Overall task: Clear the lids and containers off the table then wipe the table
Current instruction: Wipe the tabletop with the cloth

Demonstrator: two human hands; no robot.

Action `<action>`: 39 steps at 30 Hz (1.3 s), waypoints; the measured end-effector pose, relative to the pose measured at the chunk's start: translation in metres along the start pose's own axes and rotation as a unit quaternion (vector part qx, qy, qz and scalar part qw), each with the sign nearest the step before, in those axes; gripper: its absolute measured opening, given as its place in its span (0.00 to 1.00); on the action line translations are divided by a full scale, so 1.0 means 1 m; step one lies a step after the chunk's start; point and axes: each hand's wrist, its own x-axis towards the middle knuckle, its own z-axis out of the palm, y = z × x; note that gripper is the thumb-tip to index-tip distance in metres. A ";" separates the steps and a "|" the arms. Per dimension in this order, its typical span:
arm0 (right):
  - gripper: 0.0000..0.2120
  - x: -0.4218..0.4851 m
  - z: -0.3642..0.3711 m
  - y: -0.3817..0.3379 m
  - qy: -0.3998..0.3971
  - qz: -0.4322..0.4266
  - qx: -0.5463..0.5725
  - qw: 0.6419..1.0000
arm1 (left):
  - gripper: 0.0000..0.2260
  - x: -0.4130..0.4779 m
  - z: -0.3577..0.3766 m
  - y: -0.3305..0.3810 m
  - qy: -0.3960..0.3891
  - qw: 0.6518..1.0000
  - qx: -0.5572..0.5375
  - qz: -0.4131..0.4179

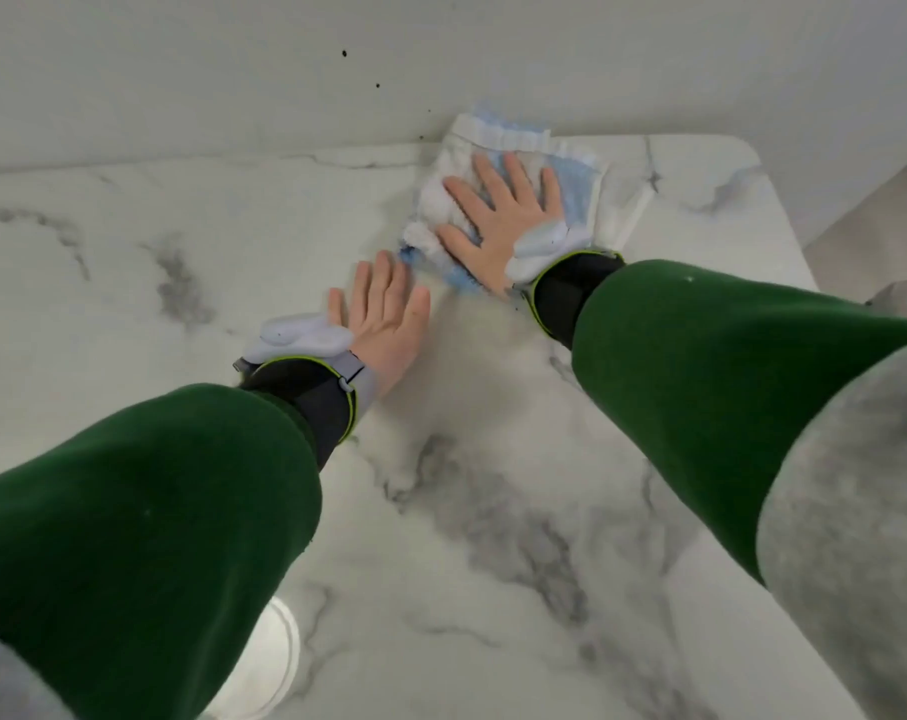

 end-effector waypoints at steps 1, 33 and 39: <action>0.29 -0.002 -0.003 0.018 0.005 0.023 0.010 1.000 | 0.23 -0.001 -0.001 0.001 -0.002 1.000 0.007 -0.001; 0.31 -0.185 0.006 0.032 0.020 0.086 -0.001 0.996 | 0.25 -0.057 0.028 0.088 -0.022 1.000 0.006 0.016; 0.32 -0.156 0.001 0.110 0.046 0.149 0.012 0.988 | 0.25 -0.051 0.029 0.078 -0.011 1.000 0.015 0.023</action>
